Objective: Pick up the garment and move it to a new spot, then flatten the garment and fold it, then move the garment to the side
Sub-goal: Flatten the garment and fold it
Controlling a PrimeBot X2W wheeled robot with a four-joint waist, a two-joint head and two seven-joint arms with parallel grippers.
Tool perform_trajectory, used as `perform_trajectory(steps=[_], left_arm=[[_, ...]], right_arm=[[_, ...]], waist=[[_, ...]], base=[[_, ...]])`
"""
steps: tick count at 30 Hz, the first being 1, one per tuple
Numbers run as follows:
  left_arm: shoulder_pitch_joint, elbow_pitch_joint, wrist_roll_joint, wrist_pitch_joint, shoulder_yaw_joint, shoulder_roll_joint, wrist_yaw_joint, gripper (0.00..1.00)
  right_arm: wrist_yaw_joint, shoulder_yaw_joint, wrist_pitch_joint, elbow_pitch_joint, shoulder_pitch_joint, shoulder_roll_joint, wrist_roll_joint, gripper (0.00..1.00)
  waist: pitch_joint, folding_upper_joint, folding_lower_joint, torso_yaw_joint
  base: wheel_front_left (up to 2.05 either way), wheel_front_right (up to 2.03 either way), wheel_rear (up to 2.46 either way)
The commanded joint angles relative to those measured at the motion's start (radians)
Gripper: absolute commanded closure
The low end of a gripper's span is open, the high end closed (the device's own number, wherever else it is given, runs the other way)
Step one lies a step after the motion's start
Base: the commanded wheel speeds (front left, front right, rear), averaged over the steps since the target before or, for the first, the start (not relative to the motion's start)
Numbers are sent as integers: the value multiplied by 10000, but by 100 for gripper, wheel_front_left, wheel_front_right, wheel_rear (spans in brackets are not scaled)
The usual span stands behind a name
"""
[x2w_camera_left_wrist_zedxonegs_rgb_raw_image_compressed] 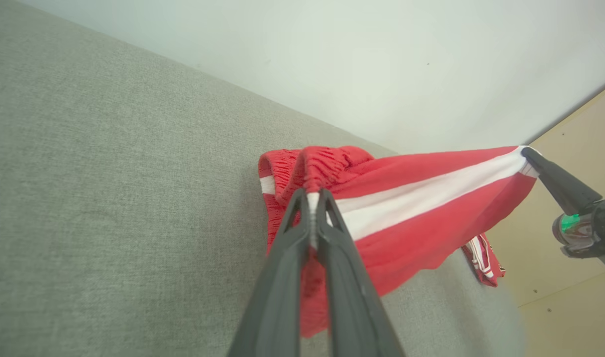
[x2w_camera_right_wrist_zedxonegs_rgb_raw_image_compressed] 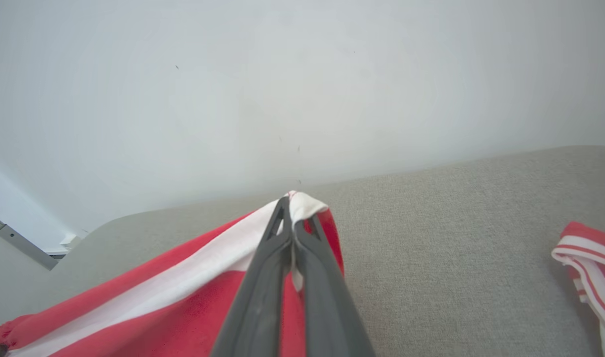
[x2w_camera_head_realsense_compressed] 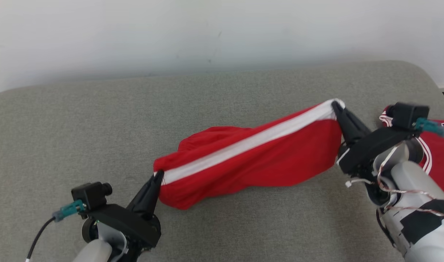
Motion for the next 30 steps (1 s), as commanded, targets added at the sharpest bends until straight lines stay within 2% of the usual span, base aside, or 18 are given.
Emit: perform_trajectory(steps=[1,4,11,13,16,20,25,27,30], left_arm=[[-69,-84,-217,-3,188,-39,86,100],[-577,-336,-635,253,498,-218,225,100],[-2964,-427,-1377,964,1398,-446,882,100],[-4011,-347,-1553,1225,1724,-380,1061,100],[-5736,-200,-1317,1490,2052,67,1281,100],[-7928,-115,-1276,1054,2728,102,1472,100],[-9929,83,-1118,169,3273,-55,1410,100],[-10198,160,-1041,-18,3314,-86,1351,100],[-10717,332,-1049,-352,3426,-253,1001,100]], right_arm=[[-29,-151,37,-181,-148,-97,131,100],[-29,-381,357,-523,-529,-176,217,100],[-28,-837,863,-401,-2733,414,55,100],[-28,-942,700,-140,-3824,524,-444,100],[-28,-1201,189,439,-5493,915,-1226,100],[-28,-1681,-851,1136,-7568,1228,-2268,100],[-30,-2753,-2172,1692,-9497,1594,-3394,100],[-31,-2983,-2288,1718,-9737,1666,-3624,100],[-31,-3408,-2402,1694,-10117,1906,-4130,100]], waist=[[-5,0,1,-96],[246,0,1,-189],[1848,0,1,-595],[2566,0,1,-776],[3624,0,1,-1088],[4763,0,1,-1309],[5572,0,1,-1365],[5680,0,1,-1358],[5998,0,1,-1302]], base=[[0,0,0],[0,0,0],[0,0,0],[0,0,0],[0,0,0],[0,0,0],[0,0,0],[0,0,0],[0,0,0]])
